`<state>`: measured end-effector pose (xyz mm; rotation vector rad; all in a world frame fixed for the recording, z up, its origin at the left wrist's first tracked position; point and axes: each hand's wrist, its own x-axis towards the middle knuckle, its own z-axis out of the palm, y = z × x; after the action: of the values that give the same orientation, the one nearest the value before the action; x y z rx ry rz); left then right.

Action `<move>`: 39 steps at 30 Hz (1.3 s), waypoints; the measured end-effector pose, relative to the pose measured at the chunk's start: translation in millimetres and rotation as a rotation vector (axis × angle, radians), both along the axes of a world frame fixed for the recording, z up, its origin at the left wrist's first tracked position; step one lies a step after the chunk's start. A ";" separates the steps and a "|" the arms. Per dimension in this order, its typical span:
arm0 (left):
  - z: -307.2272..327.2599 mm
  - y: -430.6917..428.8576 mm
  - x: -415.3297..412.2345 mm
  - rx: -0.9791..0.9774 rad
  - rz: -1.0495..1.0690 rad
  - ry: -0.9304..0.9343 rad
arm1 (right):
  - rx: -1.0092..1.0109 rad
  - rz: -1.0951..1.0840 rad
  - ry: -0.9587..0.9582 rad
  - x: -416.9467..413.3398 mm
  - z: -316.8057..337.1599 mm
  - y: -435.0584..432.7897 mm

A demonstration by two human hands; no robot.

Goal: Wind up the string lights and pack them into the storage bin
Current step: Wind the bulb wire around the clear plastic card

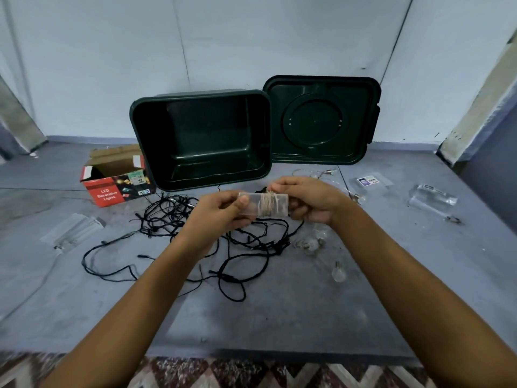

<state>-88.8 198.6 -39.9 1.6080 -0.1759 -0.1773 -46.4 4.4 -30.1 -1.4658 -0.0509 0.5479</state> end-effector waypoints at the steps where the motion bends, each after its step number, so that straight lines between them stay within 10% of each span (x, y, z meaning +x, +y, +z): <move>1: 0.0 0.3 -1.1 -0.017 -0.003 0.012 | 0.100 0.004 0.086 -3.1 -6.5 0.9; 6: 0.6 0.1 0.3 -0.111 0.016 0.029 | 0.359 -0.006 0.232 -38.4 -23.8 16.2; 16: -1.2 -1.3 11.0 -0.129 0.185 0.020 | -0.465 -0.084 -0.420 -131.6 -4.5 52.7; 24: -7.4 -3.7 2.8 -0.042 0.081 0.011 | -0.798 -0.132 -0.809 -49.6 46.3 29.4; 28: -3.2 -4.3 -1.6 -0.084 0.034 0.017 | -0.722 -0.065 -0.637 -11.6 45.8 11.9; 34: 2.8 -3.6 1.7 -0.166 0.051 0.014 | -0.023 -0.101 0.003 -12.9 -13.1 11.5; 39: -0.8 -4.6 9.4 -0.166 0.132 0.027 | -0.174 -0.219 -0.073 -71.1 -26.5 41.2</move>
<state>-79.4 194.0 -40.8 1.4460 -0.0615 -0.0803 -117.5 45.6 -56.5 -1.6373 0.1014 0.3265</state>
